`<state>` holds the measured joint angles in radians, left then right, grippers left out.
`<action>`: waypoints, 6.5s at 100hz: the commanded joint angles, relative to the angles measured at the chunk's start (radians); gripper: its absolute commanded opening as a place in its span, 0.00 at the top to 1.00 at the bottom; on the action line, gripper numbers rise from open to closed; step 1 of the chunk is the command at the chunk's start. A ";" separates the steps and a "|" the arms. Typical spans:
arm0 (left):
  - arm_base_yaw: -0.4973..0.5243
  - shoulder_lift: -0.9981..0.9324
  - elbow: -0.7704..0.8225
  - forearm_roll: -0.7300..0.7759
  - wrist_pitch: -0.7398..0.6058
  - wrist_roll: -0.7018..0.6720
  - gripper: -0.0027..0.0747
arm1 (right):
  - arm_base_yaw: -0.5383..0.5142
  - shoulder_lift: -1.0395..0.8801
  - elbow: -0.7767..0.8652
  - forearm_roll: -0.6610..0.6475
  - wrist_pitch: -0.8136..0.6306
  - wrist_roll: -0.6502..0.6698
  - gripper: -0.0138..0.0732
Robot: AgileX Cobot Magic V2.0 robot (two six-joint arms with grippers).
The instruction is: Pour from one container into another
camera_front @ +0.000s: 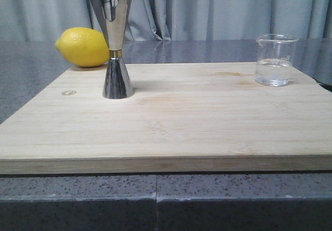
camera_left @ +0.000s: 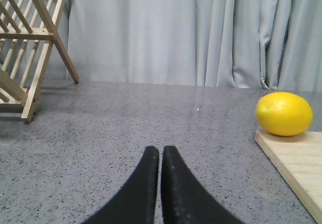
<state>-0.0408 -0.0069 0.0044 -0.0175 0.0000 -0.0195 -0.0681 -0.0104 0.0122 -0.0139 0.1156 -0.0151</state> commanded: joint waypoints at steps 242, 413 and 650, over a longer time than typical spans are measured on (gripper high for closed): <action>-0.112 0.394 -0.452 -0.214 0.212 0.020 0.98 | -0.007 0.555 -0.684 0.124 0.241 -0.066 0.92; -0.700 1.027 -0.301 0.104 -0.673 -0.130 0.17 | -0.005 0.765 -0.709 0.098 0.164 -0.082 0.34; -0.345 1.643 -0.607 0.836 -1.133 -0.566 0.17 | -0.005 0.784 -0.709 0.098 0.147 -0.082 0.34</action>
<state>-0.3886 1.6401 -0.5701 0.8521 -1.0504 -0.5759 -0.0681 0.7709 -0.6707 0.0921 0.3445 -0.0917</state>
